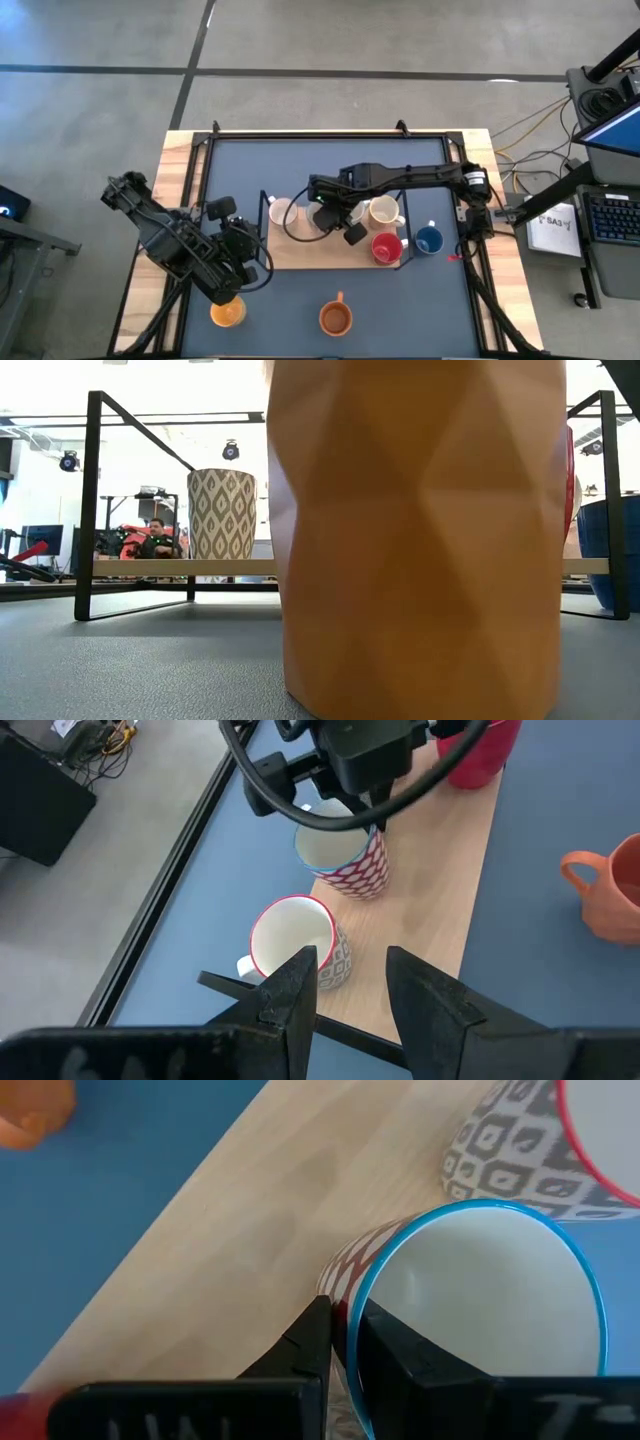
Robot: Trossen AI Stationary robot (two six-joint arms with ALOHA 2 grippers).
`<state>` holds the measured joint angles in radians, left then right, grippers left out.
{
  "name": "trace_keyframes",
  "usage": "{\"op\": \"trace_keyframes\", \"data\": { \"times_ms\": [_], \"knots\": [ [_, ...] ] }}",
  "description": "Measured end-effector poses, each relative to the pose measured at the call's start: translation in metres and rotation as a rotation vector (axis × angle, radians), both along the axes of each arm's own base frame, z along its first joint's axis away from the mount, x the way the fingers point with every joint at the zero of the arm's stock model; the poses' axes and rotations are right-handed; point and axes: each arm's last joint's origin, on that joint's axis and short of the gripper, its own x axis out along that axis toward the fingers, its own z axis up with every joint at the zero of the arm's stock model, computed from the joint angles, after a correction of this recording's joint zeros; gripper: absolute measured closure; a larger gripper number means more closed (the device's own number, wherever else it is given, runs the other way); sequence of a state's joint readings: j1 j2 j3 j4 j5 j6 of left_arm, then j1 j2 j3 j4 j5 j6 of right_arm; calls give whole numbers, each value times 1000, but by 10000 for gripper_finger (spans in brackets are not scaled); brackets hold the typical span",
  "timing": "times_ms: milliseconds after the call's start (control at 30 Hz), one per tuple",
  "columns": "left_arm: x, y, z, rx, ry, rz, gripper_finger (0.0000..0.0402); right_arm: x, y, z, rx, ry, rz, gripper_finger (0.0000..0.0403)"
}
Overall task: Place coffee mugs
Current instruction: Put the red blue patterned mug on the shelf
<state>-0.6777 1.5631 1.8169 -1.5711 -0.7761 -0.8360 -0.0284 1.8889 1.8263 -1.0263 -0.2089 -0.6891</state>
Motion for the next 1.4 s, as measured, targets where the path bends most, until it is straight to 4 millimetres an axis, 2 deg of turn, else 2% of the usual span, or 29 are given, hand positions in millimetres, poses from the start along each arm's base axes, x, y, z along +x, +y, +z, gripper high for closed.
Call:
{"op": "trace_keyframes", "data": {
  "times_ms": [233,467,733,1400],
  "knots": [
    [0,0,0,0,0,0,296,6,0,3,-3,-73,2,371],
    [0,0,0,0,0,0,296,6,0,1,-3,-66,2,370],
    [0,0,0,0,0,0,296,5,0,-11,-5,-45,2,370],
    [0,0,0,-9,-6,10,296,7,-2,-11,-15,-59,-37,367]
  ]
}}
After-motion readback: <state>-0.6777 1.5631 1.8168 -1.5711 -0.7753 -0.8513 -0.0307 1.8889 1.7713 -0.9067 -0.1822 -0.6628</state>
